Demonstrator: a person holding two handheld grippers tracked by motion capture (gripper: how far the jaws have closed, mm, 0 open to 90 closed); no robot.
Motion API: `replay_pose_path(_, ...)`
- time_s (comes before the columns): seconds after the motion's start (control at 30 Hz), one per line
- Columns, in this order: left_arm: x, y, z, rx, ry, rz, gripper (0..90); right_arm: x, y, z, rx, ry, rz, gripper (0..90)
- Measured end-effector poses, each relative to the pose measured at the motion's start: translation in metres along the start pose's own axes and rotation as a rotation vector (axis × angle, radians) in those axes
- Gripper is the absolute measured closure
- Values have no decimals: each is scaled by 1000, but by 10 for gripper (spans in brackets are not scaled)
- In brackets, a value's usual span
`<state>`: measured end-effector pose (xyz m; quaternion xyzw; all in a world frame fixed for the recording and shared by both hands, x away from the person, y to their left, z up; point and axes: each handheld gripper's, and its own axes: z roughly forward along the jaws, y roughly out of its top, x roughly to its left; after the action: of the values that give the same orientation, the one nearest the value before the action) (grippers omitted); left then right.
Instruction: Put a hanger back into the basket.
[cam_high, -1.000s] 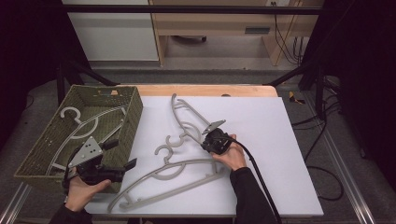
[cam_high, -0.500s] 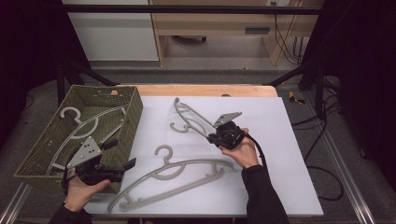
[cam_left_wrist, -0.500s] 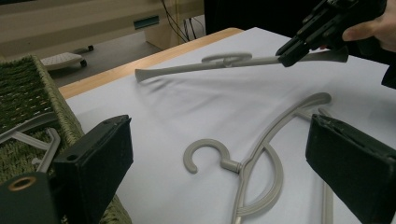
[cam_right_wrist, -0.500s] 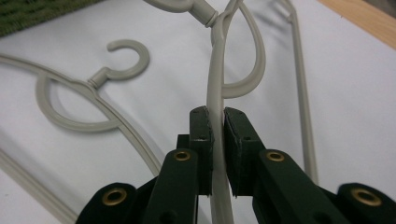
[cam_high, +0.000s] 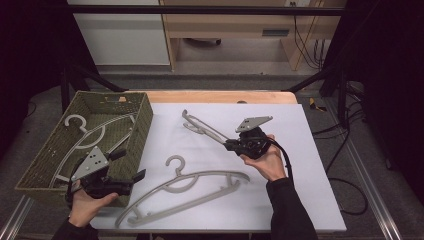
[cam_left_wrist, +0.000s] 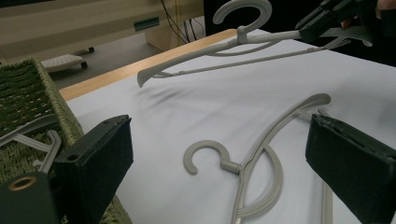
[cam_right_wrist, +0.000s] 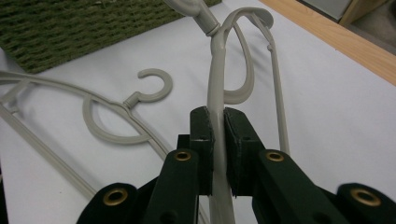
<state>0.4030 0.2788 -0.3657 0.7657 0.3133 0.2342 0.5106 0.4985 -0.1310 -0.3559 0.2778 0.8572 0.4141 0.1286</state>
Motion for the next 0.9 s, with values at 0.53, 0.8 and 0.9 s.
replay_pose_path(0.53,-25,12,15,36,-32,97,73,27,-13,-41,-74,179,-19,827)
replay_pose_path(0.8,-42,20,51,123,-33,196,81,34,-29,-47,-61,227,-8,827)
replay_pose_path(0.9,-48,23,65,150,-38,221,84,36,-33,-49,-62,240,-8,826)
